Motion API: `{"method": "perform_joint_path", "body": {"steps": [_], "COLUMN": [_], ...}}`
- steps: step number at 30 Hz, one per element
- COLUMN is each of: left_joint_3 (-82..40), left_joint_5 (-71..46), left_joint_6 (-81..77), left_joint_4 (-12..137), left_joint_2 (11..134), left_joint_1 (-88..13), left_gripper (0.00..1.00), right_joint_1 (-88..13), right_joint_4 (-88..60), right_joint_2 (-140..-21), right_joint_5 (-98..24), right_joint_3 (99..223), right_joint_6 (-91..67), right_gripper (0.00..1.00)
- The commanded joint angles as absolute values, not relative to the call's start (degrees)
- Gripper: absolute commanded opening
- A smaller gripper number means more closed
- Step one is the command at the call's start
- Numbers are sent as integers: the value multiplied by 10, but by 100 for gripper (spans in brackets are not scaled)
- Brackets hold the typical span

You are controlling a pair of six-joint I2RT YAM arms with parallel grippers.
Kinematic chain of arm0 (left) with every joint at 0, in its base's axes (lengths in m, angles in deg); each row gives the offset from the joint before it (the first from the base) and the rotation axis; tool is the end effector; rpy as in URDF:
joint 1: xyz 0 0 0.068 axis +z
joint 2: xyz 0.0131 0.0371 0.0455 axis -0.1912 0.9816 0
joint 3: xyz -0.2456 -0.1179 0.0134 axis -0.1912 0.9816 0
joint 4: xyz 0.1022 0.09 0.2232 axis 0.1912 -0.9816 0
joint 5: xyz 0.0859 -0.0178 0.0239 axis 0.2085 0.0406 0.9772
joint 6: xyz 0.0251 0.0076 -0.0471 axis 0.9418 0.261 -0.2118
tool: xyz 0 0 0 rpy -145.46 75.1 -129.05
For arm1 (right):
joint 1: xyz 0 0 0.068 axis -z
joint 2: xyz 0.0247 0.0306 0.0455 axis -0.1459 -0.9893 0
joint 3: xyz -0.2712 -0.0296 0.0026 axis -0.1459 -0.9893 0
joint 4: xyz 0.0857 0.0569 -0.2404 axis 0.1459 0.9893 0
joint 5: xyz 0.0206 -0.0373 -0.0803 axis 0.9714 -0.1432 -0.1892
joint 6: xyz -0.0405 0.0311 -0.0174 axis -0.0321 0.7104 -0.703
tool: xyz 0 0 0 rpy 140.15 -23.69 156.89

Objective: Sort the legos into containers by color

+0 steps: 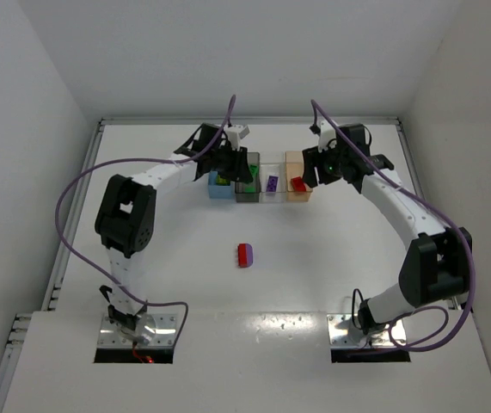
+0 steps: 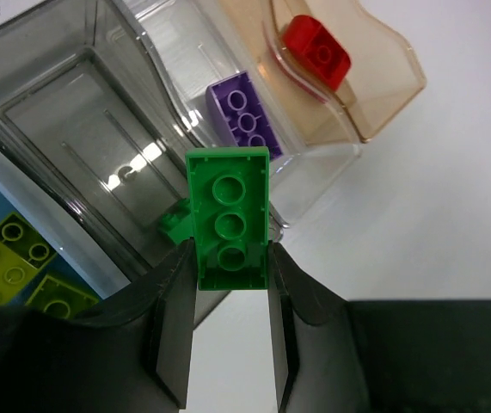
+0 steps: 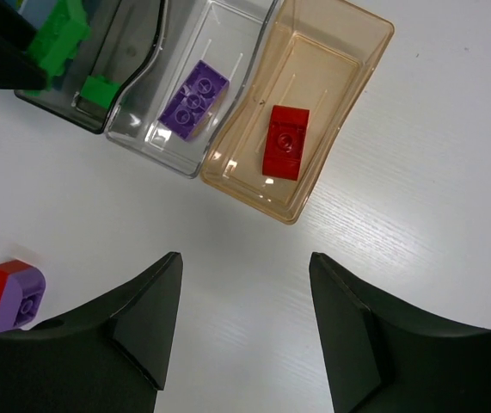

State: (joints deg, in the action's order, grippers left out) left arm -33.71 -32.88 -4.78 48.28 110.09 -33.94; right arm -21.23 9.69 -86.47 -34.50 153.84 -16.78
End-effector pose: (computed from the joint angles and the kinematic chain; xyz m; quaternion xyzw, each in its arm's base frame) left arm 0.4059 -0.1901 0.2267 0.1691 0.8695 -0.3417 0.3142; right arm 0.3274 0.0807 0.2806 -0.1186 0.9074 0.1293 0.3819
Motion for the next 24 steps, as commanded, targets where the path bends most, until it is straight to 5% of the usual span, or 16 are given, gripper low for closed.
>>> {"method": "perform_joint_path", "body": {"steps": [1,14,24], "left_joint_3": [-374,-399,-298], "left_joint_5": [-297,-227,-349], "left_joint_6": [-70,-81,12], "left_joint_4": [502,502,494], "left_joint_2": [1122,1128,927], "left_joint_1": [-350,-366,-360], "left_gripper": [16,65,66], "right_joint_1": [-203,-199,-227], "right_joint_4": [80,87,197], "right_joint_2": [-850,-861,-861], "right_joint_5": [-313,-273,-45], "right_joint_3": [1540,1540,1535], "right_joint_6": [-157,-157,-284], "right_gripper": [62,62,62]}}
